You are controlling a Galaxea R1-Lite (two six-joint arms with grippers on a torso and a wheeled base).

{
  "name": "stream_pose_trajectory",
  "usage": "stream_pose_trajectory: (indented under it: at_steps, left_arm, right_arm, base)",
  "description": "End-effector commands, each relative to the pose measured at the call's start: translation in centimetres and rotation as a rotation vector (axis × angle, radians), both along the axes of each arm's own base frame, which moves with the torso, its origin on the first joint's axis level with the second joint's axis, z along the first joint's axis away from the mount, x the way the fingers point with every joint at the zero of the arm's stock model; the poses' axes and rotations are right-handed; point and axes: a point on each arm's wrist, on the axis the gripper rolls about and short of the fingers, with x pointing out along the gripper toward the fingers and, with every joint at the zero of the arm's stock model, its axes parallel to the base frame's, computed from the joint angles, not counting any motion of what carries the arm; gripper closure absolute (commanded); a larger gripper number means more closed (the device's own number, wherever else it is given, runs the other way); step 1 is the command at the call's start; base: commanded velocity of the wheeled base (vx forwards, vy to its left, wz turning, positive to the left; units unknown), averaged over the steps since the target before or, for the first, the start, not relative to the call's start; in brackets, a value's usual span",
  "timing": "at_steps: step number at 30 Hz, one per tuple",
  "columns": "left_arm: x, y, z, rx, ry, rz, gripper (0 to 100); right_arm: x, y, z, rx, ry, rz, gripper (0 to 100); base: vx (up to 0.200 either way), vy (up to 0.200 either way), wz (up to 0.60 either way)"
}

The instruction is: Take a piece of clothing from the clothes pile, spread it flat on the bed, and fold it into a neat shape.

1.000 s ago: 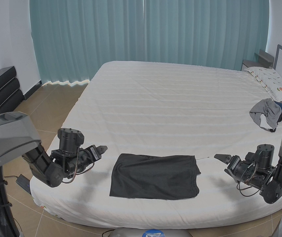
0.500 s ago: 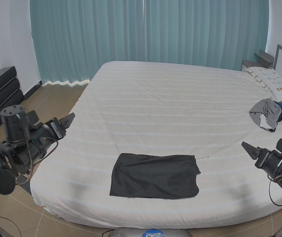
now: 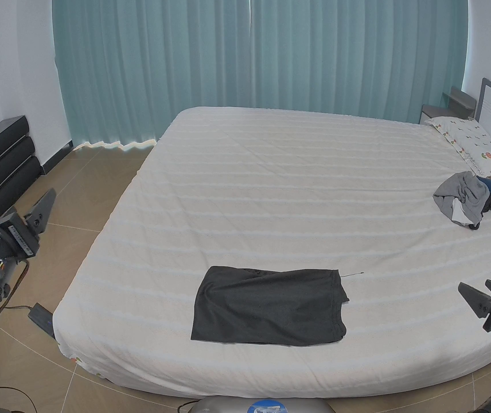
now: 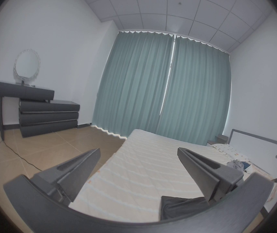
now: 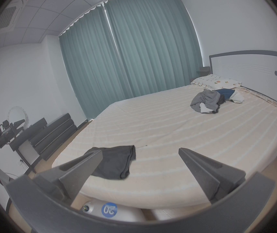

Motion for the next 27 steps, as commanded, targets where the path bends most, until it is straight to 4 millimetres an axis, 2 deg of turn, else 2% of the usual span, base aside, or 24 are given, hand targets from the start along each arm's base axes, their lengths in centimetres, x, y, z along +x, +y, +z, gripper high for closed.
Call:
stream_pose_trajectory:
  at_steps: [1,5,7,11,16,21,22,27]
  left_arm:
    - [-8.7,2.5,-0.5,0.094,-0.101,0.152,0]
    - [-12.1,3.4,-1.4,0.193,-0.110,0.197,0]
    - [-12.9,3.6,-1.7,0.215,-0.115,0.214,0]
    - [-14.0,3.8,-2.5,0.242,-0.088,0.314,0]
    - [-15.3,3.8,-3.7,0.257,-0.056,0.382,0]
    - [-16.1,3.8,-4.5,0.256,-0.059,0.382,0]
    - [-16.8,3.9,-5.3,0.256,-0.061,0.384,0]
    - [-17.6,3.7,-6.0,0.262,-0.044,0.427,0]
  right_arm:
    - [-9.9,-1.1,1.9,-0.061,-0.235,-0.013,0]
    - [-11.4,-1.3,0.8,-0.086,-0.251,-0.019,0]
    - [-11.7,-1.3,0.4,-0.089,-0.249,-0.029,0]
    - [-12.2,-1.4,-0.2,-0.115,-0.204,-0.126,0]
    - [-12.4,-1.2,-0.8,-0.122,-0.202,-0.159,0]
    - [-12.9,-1.0,-1.2,-0.130,-0.236,-0.128,0]
    - [-13.1,-0.8,-1.6,-0.169,-0.264,-0.074,0]
    - [-12.9,-0.8,-1.8,-0.240,-0.266,-0.067,0]
  base:
    - [0.000,0.000,0.00]
    - [0.000,0.000,0.00]
    - [0.000,0.000,0.00]
    - [0.000,0.000,0.00]
    - [0.000,0.000,0.00]
    - [0.000,0.000,0.00]
    - [0.000,0.000,0.00]
    - [0.000,0.000,0.00]
